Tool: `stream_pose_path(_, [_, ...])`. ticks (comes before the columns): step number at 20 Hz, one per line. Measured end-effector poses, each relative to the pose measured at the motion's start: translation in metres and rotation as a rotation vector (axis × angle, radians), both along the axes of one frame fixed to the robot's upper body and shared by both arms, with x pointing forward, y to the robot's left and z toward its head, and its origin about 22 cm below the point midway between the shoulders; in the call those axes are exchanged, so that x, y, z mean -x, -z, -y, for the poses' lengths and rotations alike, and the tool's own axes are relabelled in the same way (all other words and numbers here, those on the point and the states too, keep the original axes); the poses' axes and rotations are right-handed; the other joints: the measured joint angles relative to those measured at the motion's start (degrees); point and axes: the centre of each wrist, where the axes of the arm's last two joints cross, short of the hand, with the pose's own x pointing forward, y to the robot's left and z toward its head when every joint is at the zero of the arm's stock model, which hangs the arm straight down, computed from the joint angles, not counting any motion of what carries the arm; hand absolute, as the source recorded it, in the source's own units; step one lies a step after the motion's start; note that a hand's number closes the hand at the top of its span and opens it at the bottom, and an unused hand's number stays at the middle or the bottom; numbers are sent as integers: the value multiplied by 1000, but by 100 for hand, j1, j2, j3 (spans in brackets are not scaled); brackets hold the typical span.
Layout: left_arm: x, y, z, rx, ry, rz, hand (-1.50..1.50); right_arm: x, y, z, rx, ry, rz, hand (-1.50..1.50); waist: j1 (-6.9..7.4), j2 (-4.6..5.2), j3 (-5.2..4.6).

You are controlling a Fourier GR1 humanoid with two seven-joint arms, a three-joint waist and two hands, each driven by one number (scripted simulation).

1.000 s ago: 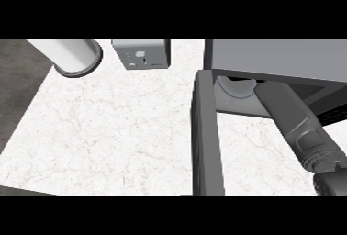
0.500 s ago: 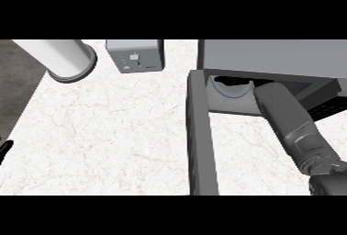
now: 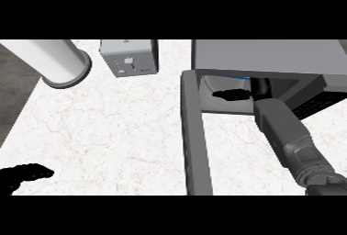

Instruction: Pick up the milk, place it into the microwave and close the microwave

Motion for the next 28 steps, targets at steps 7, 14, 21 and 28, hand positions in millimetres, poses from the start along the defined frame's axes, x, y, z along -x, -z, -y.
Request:
stream_pose_path(7, [-14,-2,22,5,56,-42,150,27,38,0,-160,-111,-51,-150,-202,-89,-10])
stream_pose_path(14, [-25,3,51,1,93,-88,150,60,73,14,-195,-130,-81,-150,-365,-161,-21])
stream_pose_path(21, [-40,3,85,-63,151,-87,150,101,100,37,-200,-119,-97,-150,-488,-206,-28])
stream_pose_path(28, [-68,10,129,-149,227,-58,150,150,110,69,-207,-99,-96,-150,-559,-200,-33])
